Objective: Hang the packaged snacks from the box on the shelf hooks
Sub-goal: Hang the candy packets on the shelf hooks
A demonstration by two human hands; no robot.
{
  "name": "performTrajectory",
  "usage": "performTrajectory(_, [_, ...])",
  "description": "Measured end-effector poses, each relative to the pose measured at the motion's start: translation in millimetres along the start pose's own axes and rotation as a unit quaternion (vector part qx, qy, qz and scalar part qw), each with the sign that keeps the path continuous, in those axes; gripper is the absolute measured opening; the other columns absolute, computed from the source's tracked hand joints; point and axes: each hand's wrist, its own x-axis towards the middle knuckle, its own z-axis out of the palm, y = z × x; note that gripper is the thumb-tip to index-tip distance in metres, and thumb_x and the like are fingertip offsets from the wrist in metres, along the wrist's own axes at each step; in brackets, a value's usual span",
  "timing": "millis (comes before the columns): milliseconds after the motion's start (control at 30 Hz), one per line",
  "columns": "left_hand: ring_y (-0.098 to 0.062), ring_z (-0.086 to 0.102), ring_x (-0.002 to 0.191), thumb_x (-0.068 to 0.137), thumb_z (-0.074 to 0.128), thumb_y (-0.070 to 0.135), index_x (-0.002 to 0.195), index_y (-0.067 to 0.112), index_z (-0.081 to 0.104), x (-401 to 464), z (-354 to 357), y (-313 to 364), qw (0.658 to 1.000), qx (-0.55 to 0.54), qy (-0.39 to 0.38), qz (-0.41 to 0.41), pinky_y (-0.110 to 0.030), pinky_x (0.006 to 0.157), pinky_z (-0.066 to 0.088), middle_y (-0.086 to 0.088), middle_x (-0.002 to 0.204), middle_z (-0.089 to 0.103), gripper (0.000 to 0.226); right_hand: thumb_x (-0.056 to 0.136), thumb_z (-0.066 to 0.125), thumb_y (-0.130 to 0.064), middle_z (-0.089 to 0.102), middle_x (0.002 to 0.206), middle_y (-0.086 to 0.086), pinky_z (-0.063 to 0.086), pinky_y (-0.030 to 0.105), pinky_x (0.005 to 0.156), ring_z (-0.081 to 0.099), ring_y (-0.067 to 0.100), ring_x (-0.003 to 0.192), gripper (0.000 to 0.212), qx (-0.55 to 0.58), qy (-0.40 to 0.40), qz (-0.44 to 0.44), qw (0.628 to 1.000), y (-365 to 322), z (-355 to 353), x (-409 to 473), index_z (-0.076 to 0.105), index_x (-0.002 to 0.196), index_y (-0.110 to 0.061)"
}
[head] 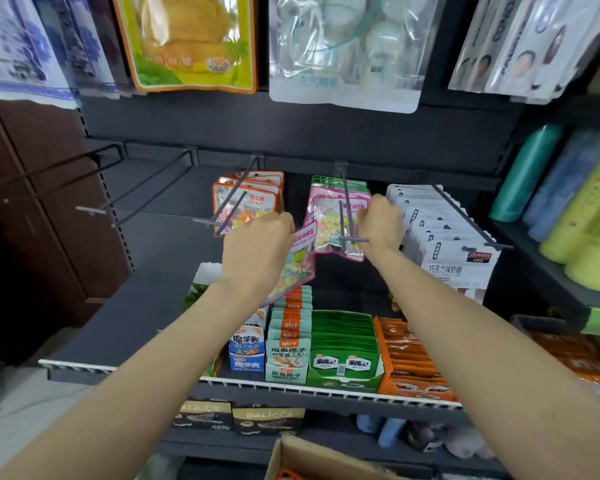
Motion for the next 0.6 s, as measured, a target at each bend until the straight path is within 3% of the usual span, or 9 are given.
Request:
performTrajectory(100, [-0.016,0.063,0.084,0.096,0.05,0.027,0.1,0.018,0.062,1,-2,-1,0.997,-0.074,-0.034,0.002,-0.033,0.066,0.047,0.003,0.086,0.067,0.016,0.096,0.043,-0.006,0.061,0.107,0.021,0.038,0.034,0.064,0.059,0.036,0.095,0.02,0.036,-0.031,0.03,0.998,5,9,9,0.05,0.112,0.002])
performTrajectory(167, [-0.015,0.063,0.087,0.095,0.051,0.027,0.099,0.018,0.063,0,-1,-1,0.992,-0.103,-0.073,0.018,-0.032,0.067,0.046,0.004,0.086,0.066,0.015,0.093,0.046,-0.006,0.054,0.116,0.021,0.039,0.03,0.071,0.055,0.034,0.104,0.031,0.077,-0.048,-0.004,0.996,10,11,3,0.044,0.123,0.001])
performTrajectory(267, [-0.013,0.06,0.091,0.093,0.056,0.028,0.096,0.022,0.064,-6,0,2,0.984,-0.134,-0.111,0.028,-0.03,0.068,0.044,0.007,0.09,0.067,0.011,0.093,0.049,-0.004,0.044,0.127,0.013,0.03,0.016,0.084,0.045,0.017,0.111,0.043,0.149,-0.048,-0.078,0.985,19,-2,-23,0.037,0.133,-0.006])
performTrajectory(333, [-0.011,0.059,0.088,0.091,0.059,0.029,0.093,0.024,0.066,-9,0,5,0.978,-0.171,-0.122,0.015,-0.027,0.067,0.043,0.011,0.085,0.066,0.008,0.094,0.048,-0.005,0.05,0.124,0.006,0.03,0.011,0.084,0.047,0.008,0.107,0.035,0.185,-0.039,-0.086,0.978,26,-17,-45,0.046,0.128,-0.011])
performTrajectory(433, [-0.009,0.058,0.079,0.088,0.063,0.027,0.086,0.025,0.067,-13,2,12,0.96,-0.244,-0.137,-0.007,-0.027,0.067,0.045,0.013,0.074,0.061,0.005,0.096,0.047,-0.011,0.066,0.103,-0.002,0.05,0.025,0.086,0.062,0.007,0.094,0.016,0.282,-0.079,-0.069,0.954,37,-36,-77,0.059,0.105,-0.017])
performTrajectory(500, [-0.008,0.057,0.072,0.087,0.065,0.024,0.081,0.026,0.065,-13,4,16,0.944,-0.297,-0.142,-0.02,-0.029,0.068,0.049,0.013,0.071,0.06,0.006,0.097,0.048,-0.02,0.067,0.093,-0.006,0.055,0.031,0.081,0.064,0.005,0.088,0.014,0.35,-0.138,-0.056,0.925,39,-47,-94,0.06,0.092,-0.022])
performTrajectory(600, [-0.004,0.056,0.067,0.085,0.067,0.022,0.079,0.025,0.064,-12,8,25,0.928,-0.345,-0.138,-0.031,-0.031,0.068,0.051,0.011,0.071,0.062,0.008,0.091,0.058,-0.021,0.068,0.089,-0.007,0.056,0.028,0.073,0.065,0.006,0.085,0.003,0.349,-0.162,-0.066,0.921,39,-54,-104,0.06,0.09,-0.021])
